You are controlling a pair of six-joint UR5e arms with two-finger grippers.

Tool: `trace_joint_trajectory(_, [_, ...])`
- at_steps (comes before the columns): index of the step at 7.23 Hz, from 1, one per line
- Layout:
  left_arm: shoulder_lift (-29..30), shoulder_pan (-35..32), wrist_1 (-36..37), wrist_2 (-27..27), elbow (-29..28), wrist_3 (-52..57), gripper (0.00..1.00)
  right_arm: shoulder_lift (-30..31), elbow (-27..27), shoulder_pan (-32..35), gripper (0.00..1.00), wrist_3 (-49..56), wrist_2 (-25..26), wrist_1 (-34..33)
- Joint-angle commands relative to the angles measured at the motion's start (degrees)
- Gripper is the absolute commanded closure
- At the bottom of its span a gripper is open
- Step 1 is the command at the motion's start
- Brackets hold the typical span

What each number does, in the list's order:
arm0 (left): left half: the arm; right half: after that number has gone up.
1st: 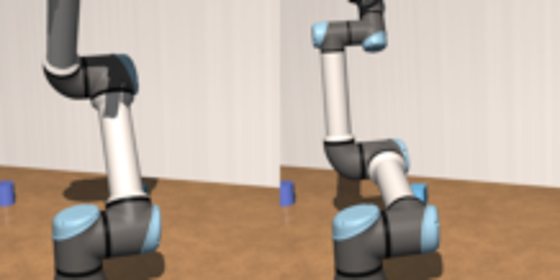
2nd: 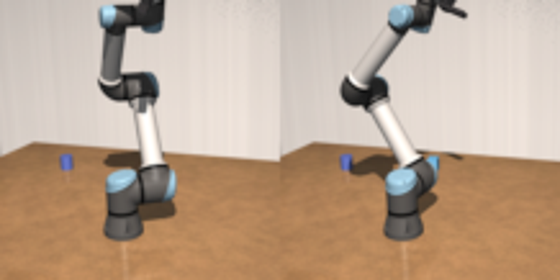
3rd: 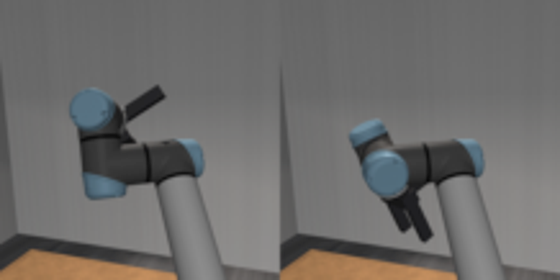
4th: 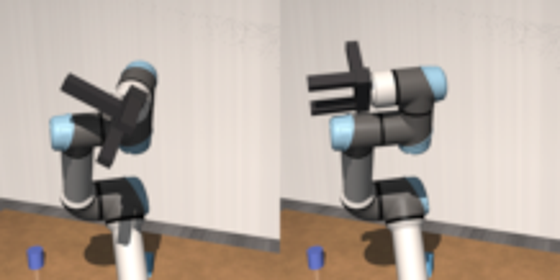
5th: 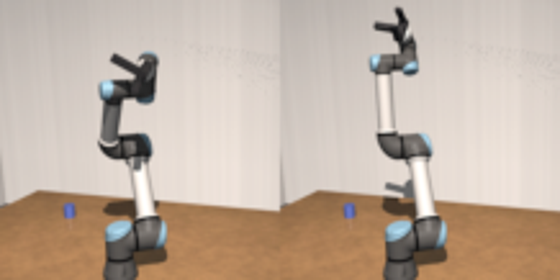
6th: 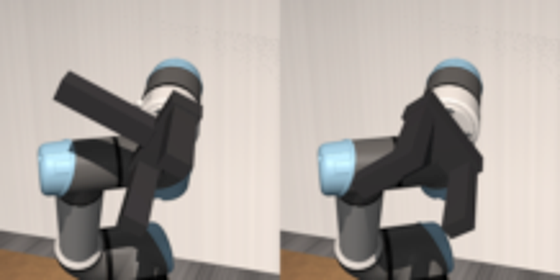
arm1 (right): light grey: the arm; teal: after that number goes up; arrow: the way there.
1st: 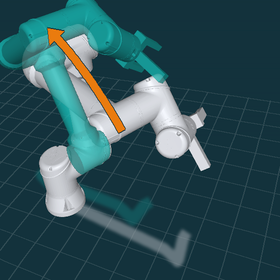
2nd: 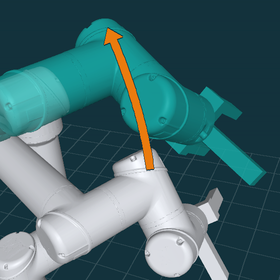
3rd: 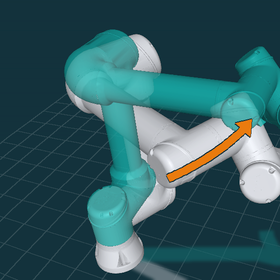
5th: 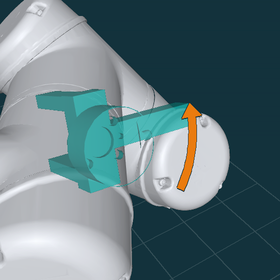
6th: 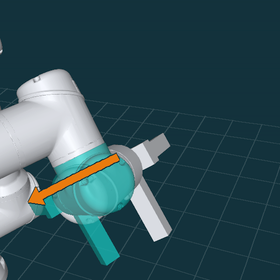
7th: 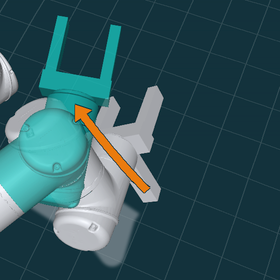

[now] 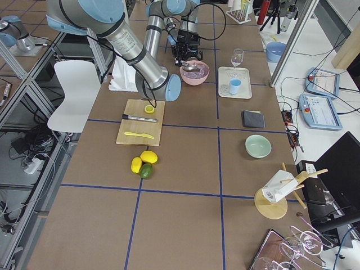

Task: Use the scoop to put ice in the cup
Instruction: 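Lift the scoop with the right gripper and carry it over the bowl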

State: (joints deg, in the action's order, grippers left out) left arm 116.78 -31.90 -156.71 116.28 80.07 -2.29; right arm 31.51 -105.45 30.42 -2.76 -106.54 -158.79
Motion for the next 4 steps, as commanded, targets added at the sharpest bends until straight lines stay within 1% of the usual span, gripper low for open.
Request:
trace_joint_trajectory(1, [0.0,0.0,0.0,0.0,0.0,0.0,0.0,-3.0,6.7,-3.0,1.0,0.1,1.2,-0.9])
trace_joint_trajectory(3, [-0.1,0.0,-0.1,0.0,0.0,0.0,0.0,-4.9,10.5,-3.3,1.0,0.1,1.3,-1.3])
trace_joint_trajectory(4, [-0.1,0.0,0.0,0.0,0.0,0.0,0.0,-5.0,10.8,-3.3,1.0,0.1,1.3,-1.4])
